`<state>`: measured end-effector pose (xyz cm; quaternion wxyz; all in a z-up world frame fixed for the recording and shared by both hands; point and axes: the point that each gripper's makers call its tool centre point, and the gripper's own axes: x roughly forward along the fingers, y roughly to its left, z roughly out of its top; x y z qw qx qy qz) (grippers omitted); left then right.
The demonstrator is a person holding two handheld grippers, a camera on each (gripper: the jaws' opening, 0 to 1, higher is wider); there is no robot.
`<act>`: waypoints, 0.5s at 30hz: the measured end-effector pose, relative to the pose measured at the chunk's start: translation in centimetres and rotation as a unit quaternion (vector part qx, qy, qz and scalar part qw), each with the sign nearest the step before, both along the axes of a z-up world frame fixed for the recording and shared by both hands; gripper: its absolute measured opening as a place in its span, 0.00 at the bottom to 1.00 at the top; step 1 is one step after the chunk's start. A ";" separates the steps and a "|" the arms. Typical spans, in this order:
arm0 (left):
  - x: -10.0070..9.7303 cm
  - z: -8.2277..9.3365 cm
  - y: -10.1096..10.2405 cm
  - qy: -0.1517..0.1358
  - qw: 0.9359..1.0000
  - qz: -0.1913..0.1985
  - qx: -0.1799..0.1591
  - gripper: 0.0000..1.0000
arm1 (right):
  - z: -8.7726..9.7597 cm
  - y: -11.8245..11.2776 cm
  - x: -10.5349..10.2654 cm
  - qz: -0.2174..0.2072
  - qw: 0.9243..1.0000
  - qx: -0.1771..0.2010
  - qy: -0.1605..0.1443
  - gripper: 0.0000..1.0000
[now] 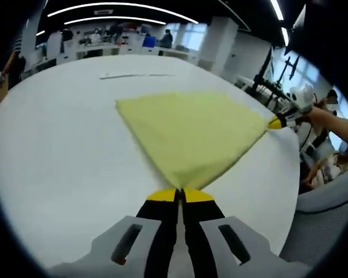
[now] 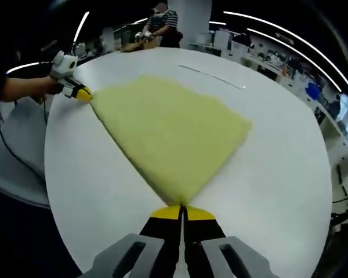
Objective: Fold the garment on the visible template until the final outline fits inside the template.
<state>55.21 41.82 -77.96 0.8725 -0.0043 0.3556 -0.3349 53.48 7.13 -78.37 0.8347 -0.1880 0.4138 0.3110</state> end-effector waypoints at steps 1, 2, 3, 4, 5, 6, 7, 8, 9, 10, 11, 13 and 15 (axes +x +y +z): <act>0.0 0.0 0.0 0.000 1.000 0.001 0.000 0.00 | 0.0 0.0 -0.1 -0.001 1.000 0.001 0.002 0.00; -0.1 0.0 0.0 0.000 1.000 0.000 0.001 0.00 | -0.2 0.0 -0.1 -0.002 1.000 0.002 0.004 0.00; -0.2 0.0 0.0 0.000 1.000 0.000 0.002 0.00 | -0.2 -0.1 -0.2 -0.003 1.000 0.002 0.005 0.00; -0.3 0.0 0.0 0.002 1.000 0.001 0.002 0.00 | -0.3 0.0 -0.4 -0.005 1.000 0.004 0.008 0.00; -0.4 0.0 0.0 0.003 1.000 0.001 0.002 0.00 | -0.3 0.0 -0.4 -0.005 1.000 0.004 0.008 0.00; -0.5 0.0 0.0 0.004 1.000 0.001 0.002 0.00 | -0.4 -0.1 -0.5 -0.006 1.000 0.003 0.009 0.00; -0.6 -0.1 0.0 0.006 1.000 0.001 0.001 0.00 | -0.4 -0.1 -0.6 -0.006 1.000 0.003 0.010 0.00; -0.7 -0.1 0.0 0.008 1.000 0.002 0.001 0.00 | -0.4 -0.1 -0.7 -0.006 1.000 0.003 0.010 0.00; -0.8 -0.1 0.1 0.009 1.000 0.002 0.001 0.00 | -0.4 -0.1 -0.8 -0.006 1.000 0.003 0.010 0.00; -0.9 -0.1 0.1 0.010 1.000 0.004 0.000 0.00 | -0.3 -0.1 -0.9 -0.006 1.000 0.004 0.010 0.00; -1.0 -0.1 0.1 0.011 1.000 0.005 0.000 0.00 | -0.3 0.0 -1.0 -0.007 1.000 0.006 0.011 0.00; -1.2 -0.1 0.2 0.011 1.000 0.006 0.001 0.00 | -0.3 -0.1 -1.2 -0.010 1.000 0.011 0.013 0.00; -1.4 -0.1 0.3 0.011 1.000 0.007 0.003 0.00 | -0.3 0.0 -1.5 -0.012 1.000 0.013 0.014 0.00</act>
